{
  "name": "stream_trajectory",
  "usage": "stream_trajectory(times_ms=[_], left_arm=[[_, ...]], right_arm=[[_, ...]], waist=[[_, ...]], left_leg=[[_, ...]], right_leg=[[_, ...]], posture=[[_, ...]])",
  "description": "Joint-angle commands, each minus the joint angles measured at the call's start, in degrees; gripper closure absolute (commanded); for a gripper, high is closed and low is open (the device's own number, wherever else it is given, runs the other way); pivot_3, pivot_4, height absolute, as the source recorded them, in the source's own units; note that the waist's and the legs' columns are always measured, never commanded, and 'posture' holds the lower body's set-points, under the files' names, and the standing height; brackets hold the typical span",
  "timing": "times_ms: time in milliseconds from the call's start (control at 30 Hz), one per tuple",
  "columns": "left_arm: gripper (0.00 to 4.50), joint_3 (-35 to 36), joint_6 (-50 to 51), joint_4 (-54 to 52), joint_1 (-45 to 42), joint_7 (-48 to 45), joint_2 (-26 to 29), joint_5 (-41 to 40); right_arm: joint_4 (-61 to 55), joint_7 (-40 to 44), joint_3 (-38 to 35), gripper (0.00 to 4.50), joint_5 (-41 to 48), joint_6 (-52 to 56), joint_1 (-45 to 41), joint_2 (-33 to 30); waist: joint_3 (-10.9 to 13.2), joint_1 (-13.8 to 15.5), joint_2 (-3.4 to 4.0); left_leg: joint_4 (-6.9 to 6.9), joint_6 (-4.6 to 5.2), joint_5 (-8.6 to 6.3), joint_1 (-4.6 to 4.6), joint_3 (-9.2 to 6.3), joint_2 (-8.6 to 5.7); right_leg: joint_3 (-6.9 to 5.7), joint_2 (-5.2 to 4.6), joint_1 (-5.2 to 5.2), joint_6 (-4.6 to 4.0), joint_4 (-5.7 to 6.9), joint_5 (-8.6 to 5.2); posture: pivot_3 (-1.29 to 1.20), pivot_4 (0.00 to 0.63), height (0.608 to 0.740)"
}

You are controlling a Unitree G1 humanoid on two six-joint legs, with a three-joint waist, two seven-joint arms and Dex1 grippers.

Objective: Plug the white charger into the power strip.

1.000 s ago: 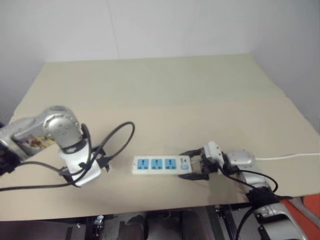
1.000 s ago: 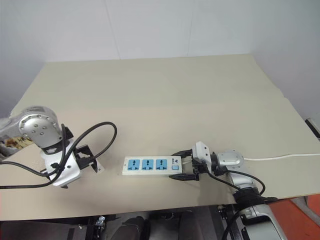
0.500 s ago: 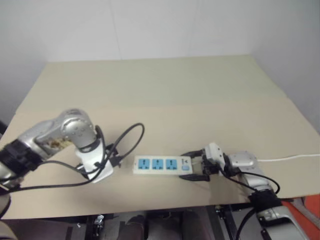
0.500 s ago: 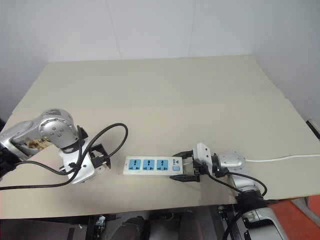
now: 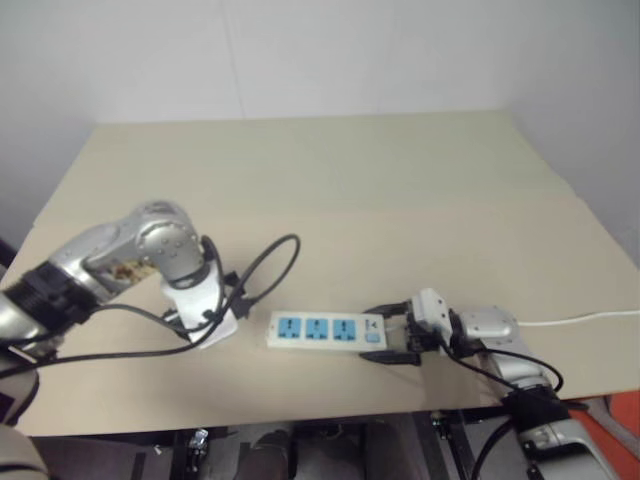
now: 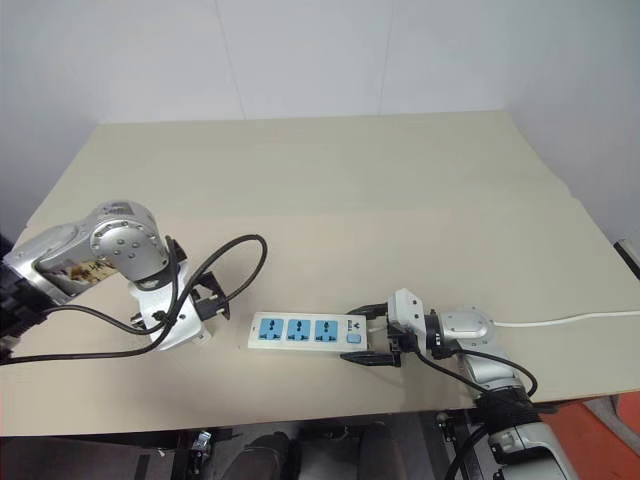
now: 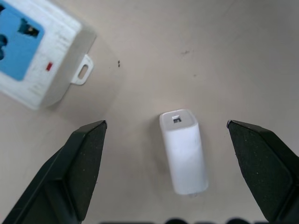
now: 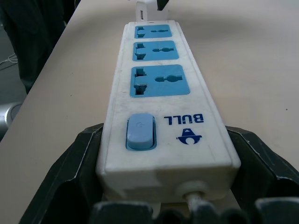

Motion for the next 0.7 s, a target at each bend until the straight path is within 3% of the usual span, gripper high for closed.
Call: stream_trajectory(times_ms=[33,700], left_arm=[[0.00,-0.9,0.0,-0.2,-2.1,-0.2,0.7,-1.0],[0.00,-1.9,-2.7,2.8,-1.3,-0.2,-0.8,2.5]], right_arm=[[0.5,-0.5,0.8,1.07,-2.0,0.8,1.4,-1.1],[-1.4,-2.1,0.9,1.07,-1.9,2.0,2.2,-1.5]], waist=[[0.0,0.0,0.00],[0.0,0.0,-0.01]], left_leg=[[0.01,0.00,0.00,0.00,0.00,0.00],[0.05,0.00,0.00,0.01,0.00,-0.01]], right_leg=[[0.00,0.00,0.01,0.00,0.00,0.00],[0.01,0.00,0.00,0.00,-0.01,0.00]], posture=[[0.00,0.150,0.740],[0.00,0.150,0.740]])
